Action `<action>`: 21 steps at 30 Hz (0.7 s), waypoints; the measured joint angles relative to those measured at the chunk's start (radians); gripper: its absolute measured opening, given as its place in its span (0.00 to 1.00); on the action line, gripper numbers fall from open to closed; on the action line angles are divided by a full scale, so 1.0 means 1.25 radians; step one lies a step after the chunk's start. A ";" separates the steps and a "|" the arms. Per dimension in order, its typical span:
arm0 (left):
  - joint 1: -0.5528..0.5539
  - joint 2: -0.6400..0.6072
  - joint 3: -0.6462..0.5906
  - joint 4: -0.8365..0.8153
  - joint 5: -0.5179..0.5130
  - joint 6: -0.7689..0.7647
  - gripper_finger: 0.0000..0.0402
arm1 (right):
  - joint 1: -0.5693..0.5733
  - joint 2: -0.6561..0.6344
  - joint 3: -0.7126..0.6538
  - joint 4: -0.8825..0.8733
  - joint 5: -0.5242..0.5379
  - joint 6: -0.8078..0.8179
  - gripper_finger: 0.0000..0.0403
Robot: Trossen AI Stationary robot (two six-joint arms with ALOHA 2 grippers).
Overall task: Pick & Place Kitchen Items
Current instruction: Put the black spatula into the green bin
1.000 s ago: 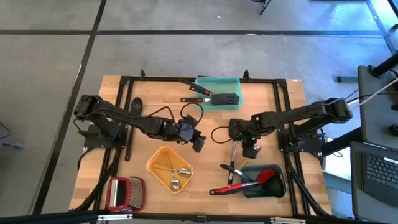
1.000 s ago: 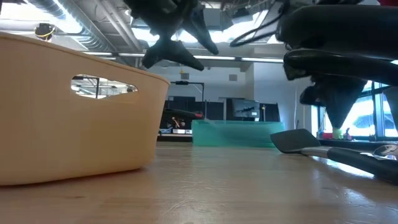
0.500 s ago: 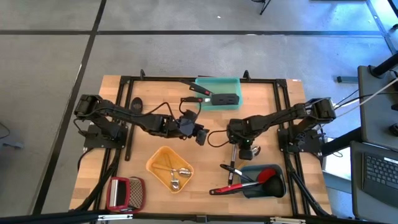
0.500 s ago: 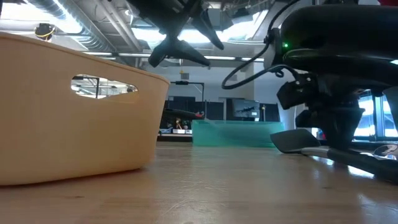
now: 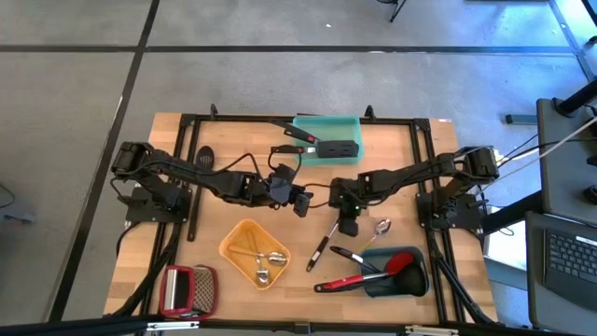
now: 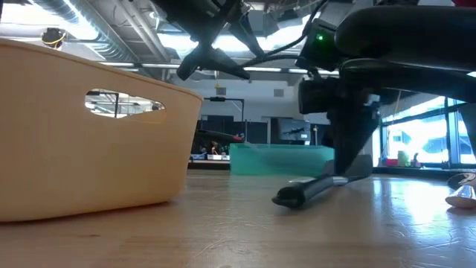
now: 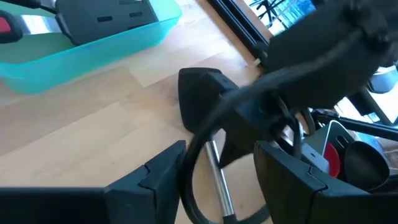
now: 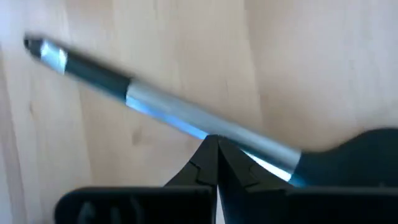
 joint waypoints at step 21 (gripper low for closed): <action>-0.001 0.020 0.000 -0.005 0.145 -0.001 0.46 | -0.106 -0.004 0.083 -0.189 0.037 0.045 0.00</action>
